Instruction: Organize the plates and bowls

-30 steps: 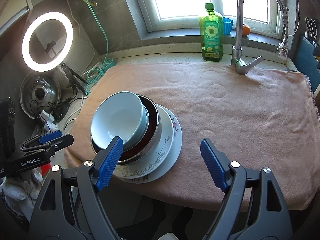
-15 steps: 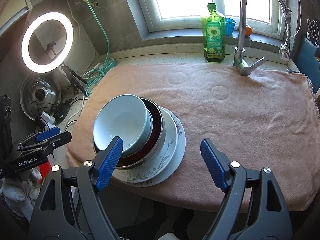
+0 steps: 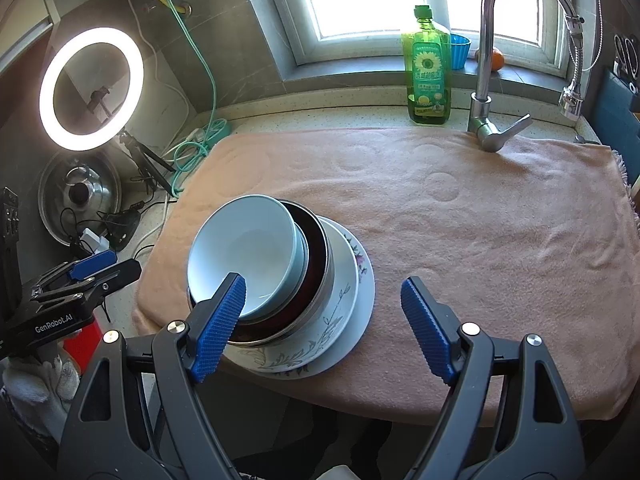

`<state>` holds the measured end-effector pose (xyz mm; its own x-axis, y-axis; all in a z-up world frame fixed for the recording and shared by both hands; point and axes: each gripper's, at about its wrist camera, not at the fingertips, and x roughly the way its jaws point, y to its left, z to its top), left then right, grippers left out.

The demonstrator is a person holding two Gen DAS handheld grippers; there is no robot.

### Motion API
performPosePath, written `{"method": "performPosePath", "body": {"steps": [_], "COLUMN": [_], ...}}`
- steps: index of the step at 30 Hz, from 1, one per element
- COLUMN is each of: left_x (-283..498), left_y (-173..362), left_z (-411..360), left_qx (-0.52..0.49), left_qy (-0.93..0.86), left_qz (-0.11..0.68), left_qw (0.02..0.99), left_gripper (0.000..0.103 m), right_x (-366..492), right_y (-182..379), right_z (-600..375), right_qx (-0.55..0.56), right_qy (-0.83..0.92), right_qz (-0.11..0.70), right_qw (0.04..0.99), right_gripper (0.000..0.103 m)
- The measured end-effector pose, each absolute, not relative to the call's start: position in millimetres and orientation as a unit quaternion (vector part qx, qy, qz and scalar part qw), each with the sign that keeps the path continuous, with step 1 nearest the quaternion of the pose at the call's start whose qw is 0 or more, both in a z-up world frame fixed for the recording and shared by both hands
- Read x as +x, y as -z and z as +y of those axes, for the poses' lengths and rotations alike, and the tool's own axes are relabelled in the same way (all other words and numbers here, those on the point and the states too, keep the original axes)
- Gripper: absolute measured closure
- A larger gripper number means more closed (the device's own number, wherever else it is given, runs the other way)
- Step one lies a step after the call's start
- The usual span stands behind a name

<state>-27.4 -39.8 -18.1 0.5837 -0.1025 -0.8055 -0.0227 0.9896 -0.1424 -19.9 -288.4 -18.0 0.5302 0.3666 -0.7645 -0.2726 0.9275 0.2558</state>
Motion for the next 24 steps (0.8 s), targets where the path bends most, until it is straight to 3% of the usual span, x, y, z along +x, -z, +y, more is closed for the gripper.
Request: {"method": "performPosePath", "body": {"steps": [24], "left_x": [-19.5], "left_y": [15.0], "left_z": [-44.2], "left_qx": [-0.048], "left_qy": [0.025], "left_qz": [0.449], "left_qw": [0.892], "left_gripper": [0.033], "right_x": [-7.6], "right_y": [27.6], "right_z": [-287.6], "right_qx": [0.06], "right_qy": [-0.17], "right_qz": [0.461], "right_qw": [0.869], "right_gripper": [0.021]}}
